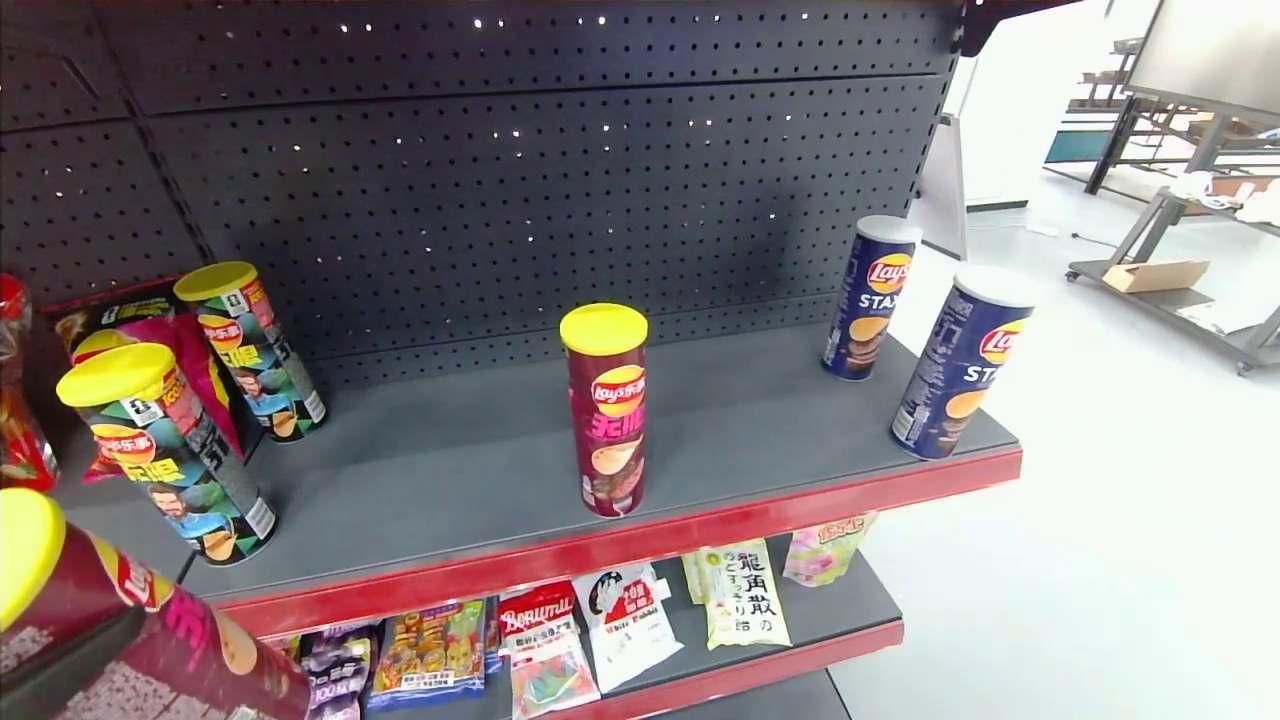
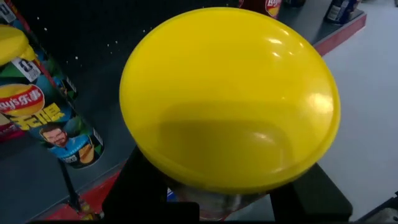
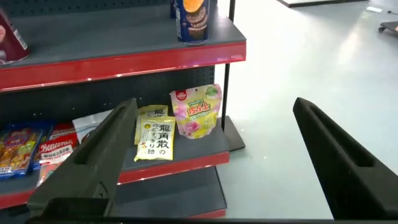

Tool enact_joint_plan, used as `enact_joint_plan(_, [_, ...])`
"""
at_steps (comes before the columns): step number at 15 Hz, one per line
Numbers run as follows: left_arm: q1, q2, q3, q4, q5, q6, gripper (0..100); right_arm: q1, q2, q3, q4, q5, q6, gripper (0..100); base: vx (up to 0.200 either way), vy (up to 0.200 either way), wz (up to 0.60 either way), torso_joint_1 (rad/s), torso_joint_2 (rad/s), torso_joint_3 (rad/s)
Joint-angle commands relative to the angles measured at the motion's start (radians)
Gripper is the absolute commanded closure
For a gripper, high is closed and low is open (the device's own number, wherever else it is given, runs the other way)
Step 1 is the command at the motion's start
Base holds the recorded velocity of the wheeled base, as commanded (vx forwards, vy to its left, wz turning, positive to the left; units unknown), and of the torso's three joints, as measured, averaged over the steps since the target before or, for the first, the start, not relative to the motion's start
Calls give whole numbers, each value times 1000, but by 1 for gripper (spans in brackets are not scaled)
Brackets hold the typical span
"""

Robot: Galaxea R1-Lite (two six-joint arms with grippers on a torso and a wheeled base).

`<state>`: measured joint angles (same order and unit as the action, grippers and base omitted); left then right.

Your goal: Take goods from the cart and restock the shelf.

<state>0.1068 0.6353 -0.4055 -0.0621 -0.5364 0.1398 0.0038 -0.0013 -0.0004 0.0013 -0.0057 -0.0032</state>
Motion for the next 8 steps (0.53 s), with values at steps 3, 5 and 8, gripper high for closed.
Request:
enact_joint_plan(3, [-30,323,-50,-231,-2,-2,100,1,1,0,0,1,2,0,0,0,0,0,0,0])
enact_joint_plan(5, [-105,432,-72,-321,-1,-37,100,1,1,0,0,1,0,0,0,0,0,0,0,0])
enact_joint_plan(8, [-130,607,-85,-472,-2,-55,100,1,1,0,0,1,0,0,0,0,0,0,0,0])
